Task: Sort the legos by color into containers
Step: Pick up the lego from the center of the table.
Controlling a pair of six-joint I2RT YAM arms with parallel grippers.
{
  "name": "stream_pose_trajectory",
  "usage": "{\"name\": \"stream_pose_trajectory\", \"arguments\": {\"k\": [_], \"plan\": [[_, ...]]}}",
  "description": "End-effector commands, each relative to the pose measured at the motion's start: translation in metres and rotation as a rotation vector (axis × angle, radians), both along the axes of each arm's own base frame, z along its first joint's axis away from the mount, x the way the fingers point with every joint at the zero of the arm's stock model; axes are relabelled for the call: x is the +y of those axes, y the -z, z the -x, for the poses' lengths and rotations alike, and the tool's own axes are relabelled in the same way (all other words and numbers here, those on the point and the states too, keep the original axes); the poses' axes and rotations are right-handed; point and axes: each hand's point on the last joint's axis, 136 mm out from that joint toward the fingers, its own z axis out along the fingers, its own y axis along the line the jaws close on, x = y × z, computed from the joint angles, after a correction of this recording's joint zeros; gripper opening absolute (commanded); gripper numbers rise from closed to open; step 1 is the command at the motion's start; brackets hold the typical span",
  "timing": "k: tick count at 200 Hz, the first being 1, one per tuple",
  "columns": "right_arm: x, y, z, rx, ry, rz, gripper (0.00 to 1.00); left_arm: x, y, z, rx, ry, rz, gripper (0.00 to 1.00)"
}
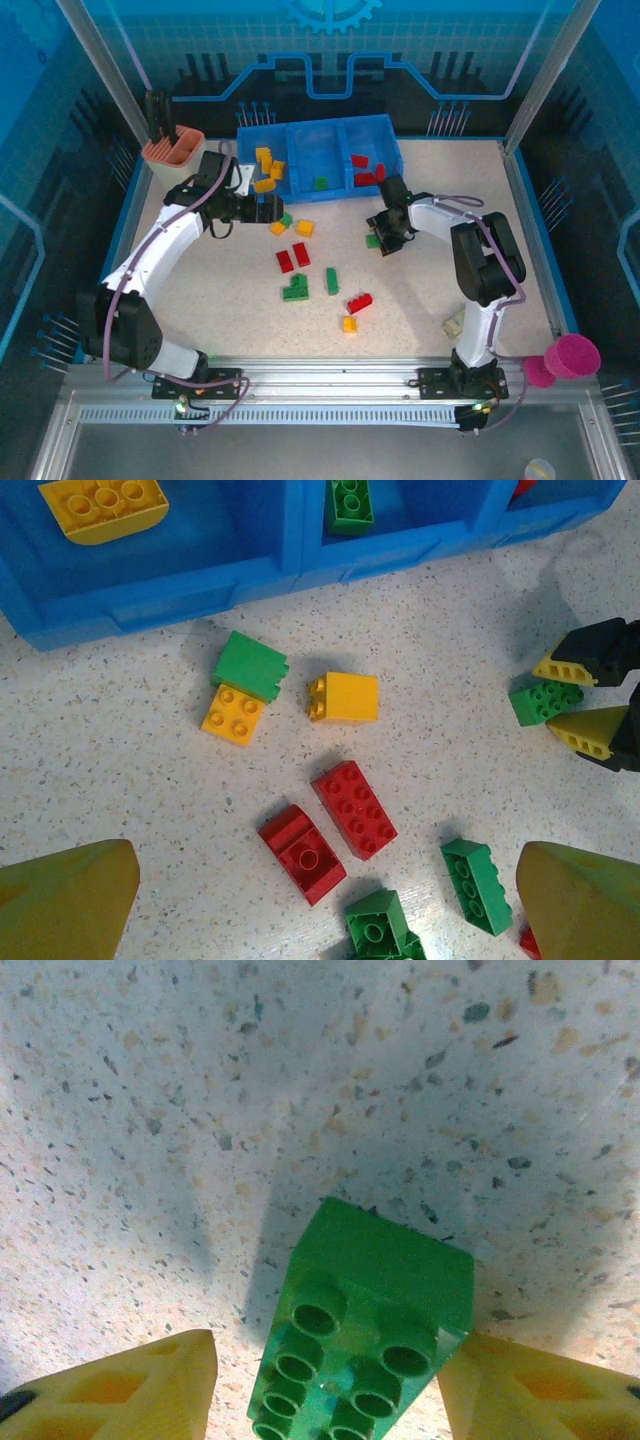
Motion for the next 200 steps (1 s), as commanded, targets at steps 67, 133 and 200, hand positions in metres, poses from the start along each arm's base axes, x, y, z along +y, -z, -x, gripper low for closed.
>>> {"name": "stream_pose_trajectory", "arguments": {"k": [67,133,200], "plan": [[-0.020,0.049,0.022,0.209,-0.205,0.075,0.44,0.009,-0.006,0.001,-0.027,-0.004,-0.027,0.99],[-0.022,0.033,0.006,0.125,-0.707,0.185,0.19,0.010,-0.006,0.004,-0.015,-0.006,-0.031,0.99],[0.035,-0.079,-0.044,-0.284,-1.439,0.546,0.17,0.012,0.000,0.005,0.010,-0.005,-0.038,0.99]]}}
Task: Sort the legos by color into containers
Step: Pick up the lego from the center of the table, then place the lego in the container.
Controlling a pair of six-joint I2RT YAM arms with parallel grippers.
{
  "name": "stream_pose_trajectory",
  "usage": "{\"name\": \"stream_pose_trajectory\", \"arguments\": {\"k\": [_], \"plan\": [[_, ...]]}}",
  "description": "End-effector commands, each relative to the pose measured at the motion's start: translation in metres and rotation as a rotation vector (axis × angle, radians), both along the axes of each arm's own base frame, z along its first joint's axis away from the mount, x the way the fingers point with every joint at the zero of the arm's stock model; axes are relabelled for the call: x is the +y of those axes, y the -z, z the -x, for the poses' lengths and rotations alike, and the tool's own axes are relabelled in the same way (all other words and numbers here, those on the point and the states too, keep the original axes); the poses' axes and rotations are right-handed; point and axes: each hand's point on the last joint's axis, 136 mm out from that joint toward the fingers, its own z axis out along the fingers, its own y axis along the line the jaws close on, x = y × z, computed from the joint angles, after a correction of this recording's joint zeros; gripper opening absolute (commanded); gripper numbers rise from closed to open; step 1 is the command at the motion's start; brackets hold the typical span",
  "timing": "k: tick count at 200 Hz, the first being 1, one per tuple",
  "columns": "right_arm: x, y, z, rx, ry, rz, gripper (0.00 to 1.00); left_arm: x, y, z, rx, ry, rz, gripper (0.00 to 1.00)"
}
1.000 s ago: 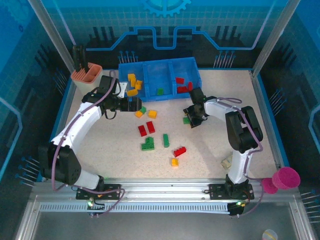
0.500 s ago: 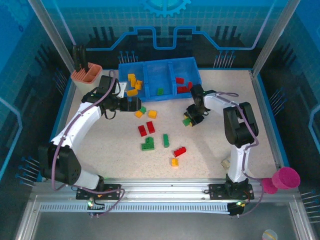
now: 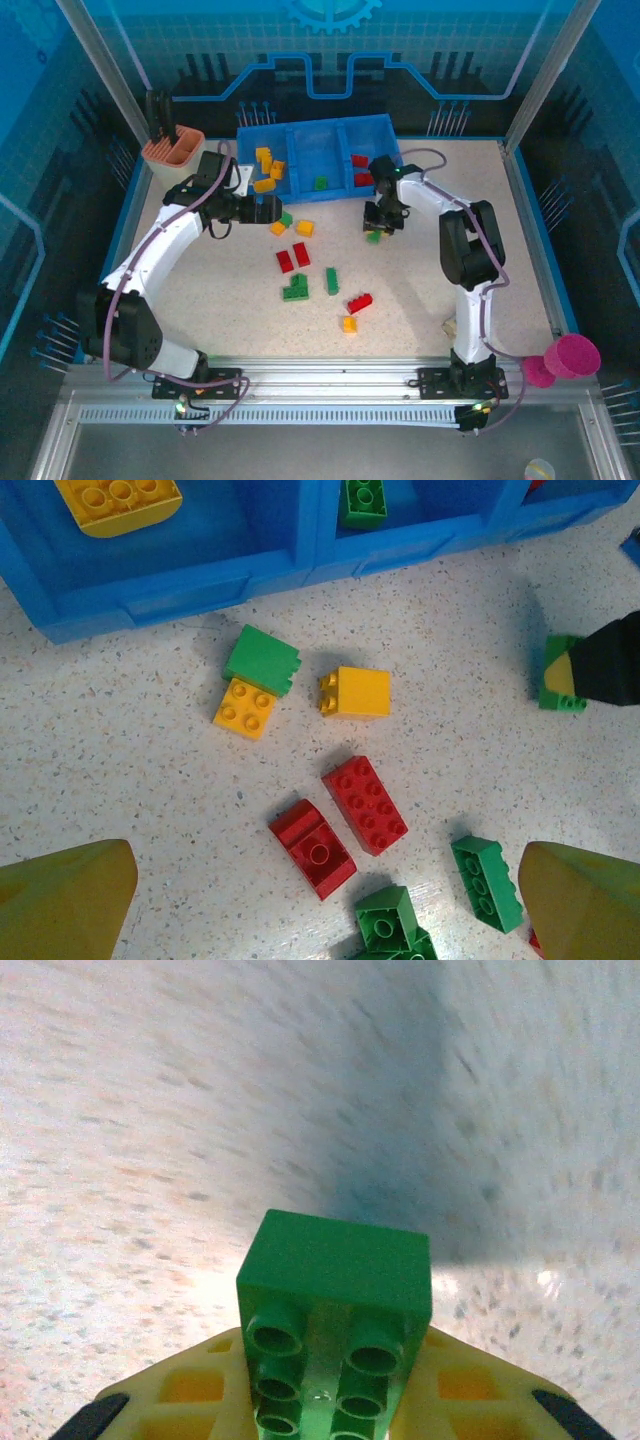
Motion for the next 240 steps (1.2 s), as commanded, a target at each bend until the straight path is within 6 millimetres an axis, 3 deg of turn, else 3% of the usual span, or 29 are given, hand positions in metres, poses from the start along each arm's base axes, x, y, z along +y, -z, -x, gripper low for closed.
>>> {"name": "stream_pose_trajectory", "arguments": {"k": [1,23,49,94,107,156,189,240], "plan": [[0.022,-0.051,-0.023,-0.230,-0.400,0.167,0.17,0.007,-0.003,0.004,0.002,0.002,-0.023,0.99],[0.051,-0.087,-0.045,-0.416,-0.614,0.263,0.17,0.008,0.000,0.005,0.013,-0.005,-0.024,0.99],[0.080,-0.123,-0.076,-0.562,-0.663,0.198,0.18,0.007,0.000,0.005,0.022,-0.005,-0.019,0.99],[0.121,-0.140,-0.128,-0.698,-0.652,0.118,0.19,0.005,0.003,0.005,0.038,-0.009,-0.001,0.99],[0.130,-0.119,-0.145,-0.703,-0.644,0.115,0.20,0.004,0.003,0.007,0.047,-0.007,0.005,0.99],[0.143,-0.092,-0.187,-0.769,-0.572,0.060,0.21,0.005,0.006,0.020,0.072,-0.024,0.023,0.99],[0.146,-0.073,-0.195,-0.763,-0.552,0.028,0.23,0.002,0.015,0.023,0.094,-0.031,0.048,0.99],[0.153,-0.048,-0.190,-0.726,-0.560,0.017,0.28,-0.003,0.017,0.019,0.105,-0.024,0.073,0.99]]}}
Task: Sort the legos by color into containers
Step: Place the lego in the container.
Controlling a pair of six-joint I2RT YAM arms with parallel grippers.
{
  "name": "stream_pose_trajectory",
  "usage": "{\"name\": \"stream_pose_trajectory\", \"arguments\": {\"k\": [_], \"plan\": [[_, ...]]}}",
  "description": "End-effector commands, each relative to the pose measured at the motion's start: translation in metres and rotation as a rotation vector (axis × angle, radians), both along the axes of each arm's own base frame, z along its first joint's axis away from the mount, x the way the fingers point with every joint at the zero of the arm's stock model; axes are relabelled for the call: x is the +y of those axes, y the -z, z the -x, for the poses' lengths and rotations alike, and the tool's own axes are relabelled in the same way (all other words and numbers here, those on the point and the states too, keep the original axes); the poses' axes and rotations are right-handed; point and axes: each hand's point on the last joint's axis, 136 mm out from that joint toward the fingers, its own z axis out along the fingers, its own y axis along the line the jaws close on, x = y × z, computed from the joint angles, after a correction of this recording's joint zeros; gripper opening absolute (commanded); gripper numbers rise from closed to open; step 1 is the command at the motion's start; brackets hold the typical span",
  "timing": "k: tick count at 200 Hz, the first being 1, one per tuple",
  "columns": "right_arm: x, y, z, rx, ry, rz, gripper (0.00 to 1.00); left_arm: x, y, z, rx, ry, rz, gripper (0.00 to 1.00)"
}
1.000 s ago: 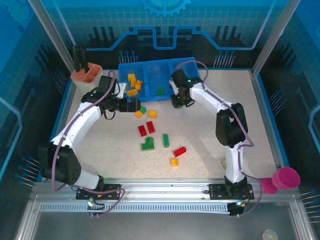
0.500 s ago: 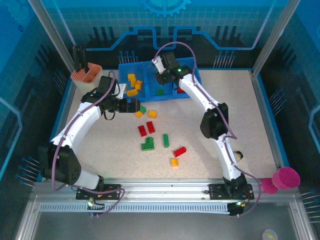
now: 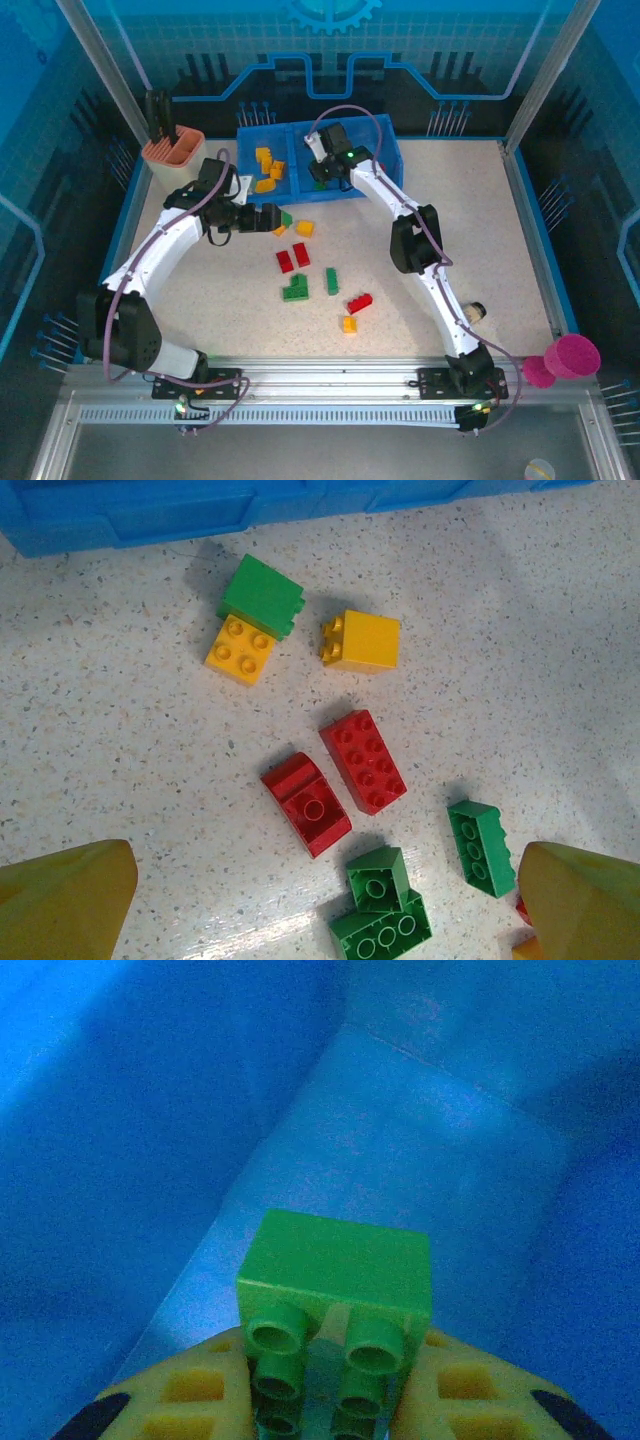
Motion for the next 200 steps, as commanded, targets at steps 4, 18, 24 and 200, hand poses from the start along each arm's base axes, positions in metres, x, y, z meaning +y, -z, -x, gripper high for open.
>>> {"name": "stream_pose_trajectory", "arguments": {"k": [4,18,24,200], "plan": [[0.010,-0.007,-0.006,-0.029,-0.008,-0.049,0.29,-0.002,-0.002,0.000,0.010,-0.009,0.041,0.99],[0.012,-0.007,-0.005,-0.032,-0.009,-0.046,0.34,-0.002,-0.002,0.000,0.010,-0.010,0.039,0.99],[0.012,-0.008,-0.005,-0.035,-0.008,-0.047,0.36,-0.002,-0.002,-0.001,0.010,-0.010,0.039,0.99],[-0.034,-0.062,0.176,0.264,0.263,-0.074,0.62,-0.001,-0.014,-0.002,-0.036,0.007,0.026,0.99]]}}
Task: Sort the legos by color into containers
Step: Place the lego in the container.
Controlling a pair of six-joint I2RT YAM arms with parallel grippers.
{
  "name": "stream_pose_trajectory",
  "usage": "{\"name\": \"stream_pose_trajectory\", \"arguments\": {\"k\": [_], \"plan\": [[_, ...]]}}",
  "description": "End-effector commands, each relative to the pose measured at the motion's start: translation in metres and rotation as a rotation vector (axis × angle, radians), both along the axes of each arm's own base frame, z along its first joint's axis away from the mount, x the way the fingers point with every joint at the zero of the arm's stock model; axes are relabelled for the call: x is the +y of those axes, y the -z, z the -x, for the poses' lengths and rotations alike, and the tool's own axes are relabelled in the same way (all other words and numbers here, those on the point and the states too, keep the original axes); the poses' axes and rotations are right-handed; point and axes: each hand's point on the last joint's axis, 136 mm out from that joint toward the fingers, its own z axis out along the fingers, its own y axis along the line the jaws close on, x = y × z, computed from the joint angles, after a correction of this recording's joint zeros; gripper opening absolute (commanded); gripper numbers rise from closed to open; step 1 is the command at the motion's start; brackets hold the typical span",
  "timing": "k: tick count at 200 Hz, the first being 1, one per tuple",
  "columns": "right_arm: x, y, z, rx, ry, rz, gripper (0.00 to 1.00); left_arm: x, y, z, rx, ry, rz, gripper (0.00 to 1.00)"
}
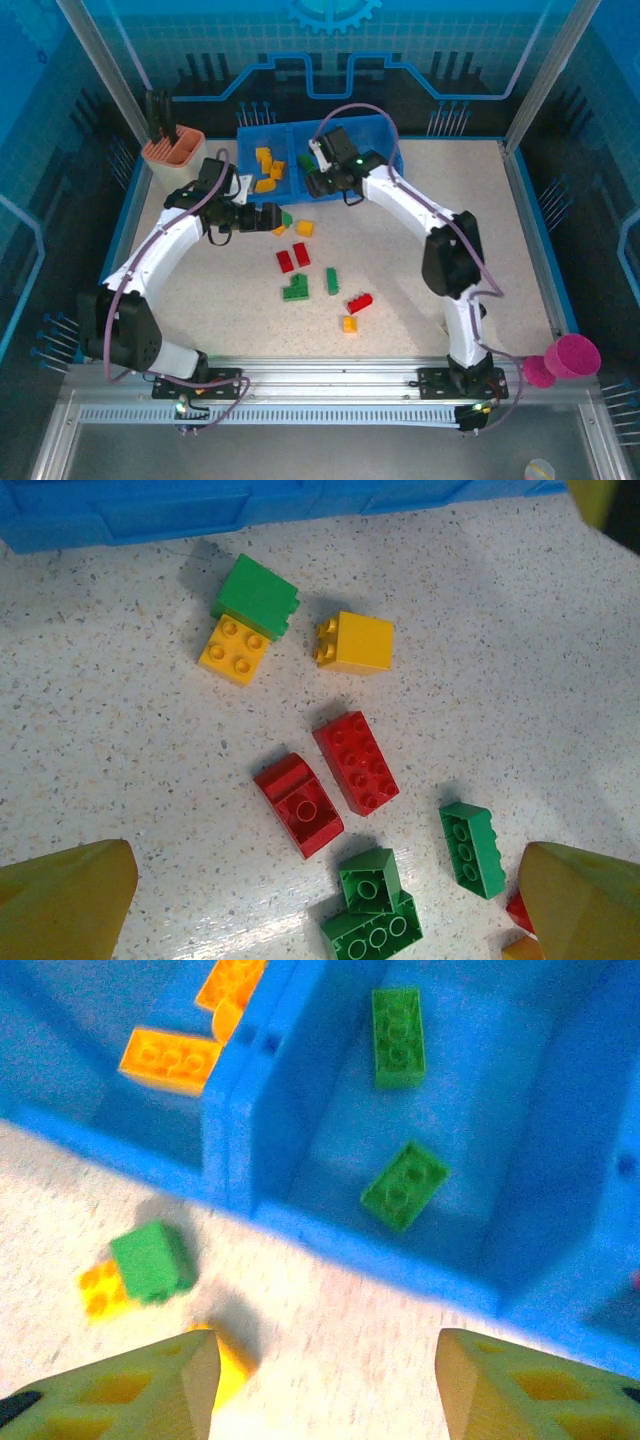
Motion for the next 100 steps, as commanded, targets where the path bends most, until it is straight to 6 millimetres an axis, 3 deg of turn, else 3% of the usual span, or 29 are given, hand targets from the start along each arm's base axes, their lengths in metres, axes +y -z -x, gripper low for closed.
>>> {"name": "stream_pose_trajectory", "arguments": {"k": [1,29,54,77,100], "plan": [[-0.019,0.018,0.047,0.143,0.131,-0.014,0.62,0.000,-0.013,-0.001,-0.042,0.018,0.012,0.99],[-0.025,0.048,0.107,0.271,0.160,0.005,0.66,-0.002,-0.015,-0.003,-0.055,0.022,0.024,0.99],[-0.025,0.073,0.147,0.347,0.194,0.016,0.68,-0.004,-0.011,-0.002,-0.050,0.027,0.035,0.99],[-0.019,0.086,0.174,0.364,0.211,0.012,0.72,-0.004,-0.010,0.001,-0.046,0.030,0.034,0.99],[-0.018,0.094,0.183,0.368,0.212,0.027,0.74,-0.002,-0.010,0.004,-0.054,0.025,0.029,0.99]]}}
